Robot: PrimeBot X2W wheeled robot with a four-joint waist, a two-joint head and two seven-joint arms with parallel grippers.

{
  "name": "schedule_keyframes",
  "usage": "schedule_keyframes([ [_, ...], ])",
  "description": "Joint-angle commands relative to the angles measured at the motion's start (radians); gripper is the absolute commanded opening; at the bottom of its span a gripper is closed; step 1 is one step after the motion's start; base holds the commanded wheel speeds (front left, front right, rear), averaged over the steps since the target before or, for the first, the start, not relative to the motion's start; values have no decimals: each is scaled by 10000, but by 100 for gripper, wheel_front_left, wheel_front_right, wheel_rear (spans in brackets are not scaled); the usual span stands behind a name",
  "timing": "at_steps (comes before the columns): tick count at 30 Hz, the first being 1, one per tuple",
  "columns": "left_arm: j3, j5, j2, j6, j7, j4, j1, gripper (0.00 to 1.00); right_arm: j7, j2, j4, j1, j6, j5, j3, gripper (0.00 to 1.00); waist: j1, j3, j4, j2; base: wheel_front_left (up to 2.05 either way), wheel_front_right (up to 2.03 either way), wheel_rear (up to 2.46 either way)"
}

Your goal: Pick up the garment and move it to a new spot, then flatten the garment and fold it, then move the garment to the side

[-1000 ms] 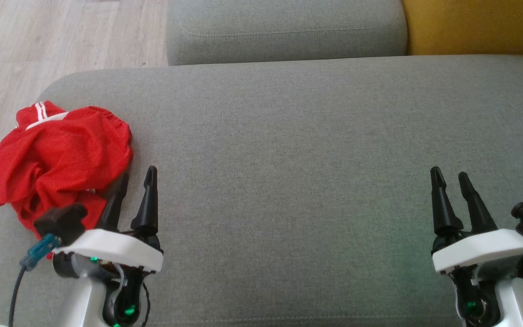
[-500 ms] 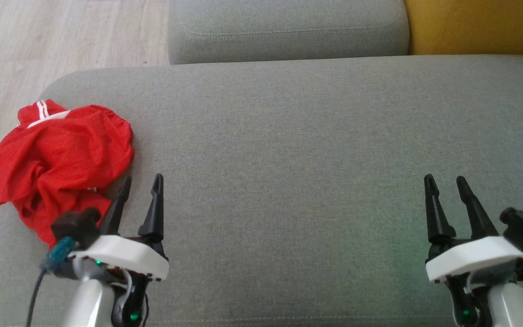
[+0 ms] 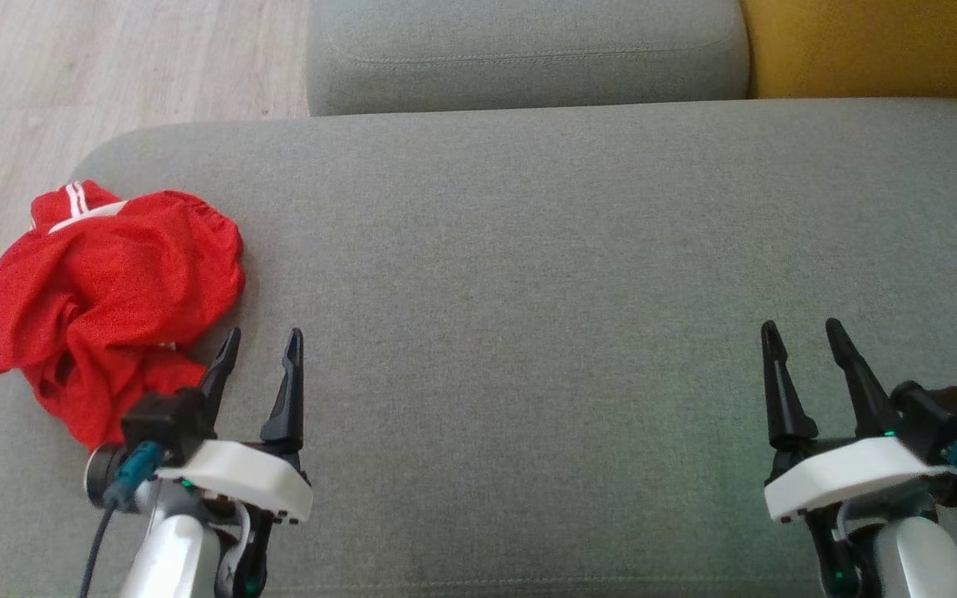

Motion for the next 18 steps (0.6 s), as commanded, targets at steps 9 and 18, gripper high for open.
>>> schedule_keyframes([
  [9,351,1157,97,175,-383,-71,-737,100,-348,7,-366,-199,77,-971,245,100,0,18,30,0,0,0,0],
  [18,512,984,1,170,-383,111,-744,100,-411,16,-217,-165,77,-516,105,100,0,35,88,0,0,0,0],
])
